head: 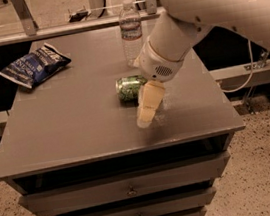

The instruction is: Knock green can over

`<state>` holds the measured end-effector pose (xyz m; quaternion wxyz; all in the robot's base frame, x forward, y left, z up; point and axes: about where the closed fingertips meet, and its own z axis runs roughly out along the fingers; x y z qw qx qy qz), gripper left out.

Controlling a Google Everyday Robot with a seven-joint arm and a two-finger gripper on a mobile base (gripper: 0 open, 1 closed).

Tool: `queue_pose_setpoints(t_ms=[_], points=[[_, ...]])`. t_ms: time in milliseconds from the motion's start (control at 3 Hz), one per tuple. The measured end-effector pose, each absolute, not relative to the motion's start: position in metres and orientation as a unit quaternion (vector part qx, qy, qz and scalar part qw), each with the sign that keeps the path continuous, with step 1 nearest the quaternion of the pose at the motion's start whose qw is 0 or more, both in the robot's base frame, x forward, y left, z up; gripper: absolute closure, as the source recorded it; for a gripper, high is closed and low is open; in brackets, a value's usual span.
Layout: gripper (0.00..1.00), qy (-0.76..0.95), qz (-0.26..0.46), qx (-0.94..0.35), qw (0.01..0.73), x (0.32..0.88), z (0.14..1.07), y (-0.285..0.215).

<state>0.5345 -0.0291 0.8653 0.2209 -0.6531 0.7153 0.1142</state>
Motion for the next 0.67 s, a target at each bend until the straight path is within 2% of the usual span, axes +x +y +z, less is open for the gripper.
queue_pose_setpoints(t_ms=[667], points=[[0.0, 0.716, 0.17, -0.598, 0.318, 0.531, 0.898, -0.051]])
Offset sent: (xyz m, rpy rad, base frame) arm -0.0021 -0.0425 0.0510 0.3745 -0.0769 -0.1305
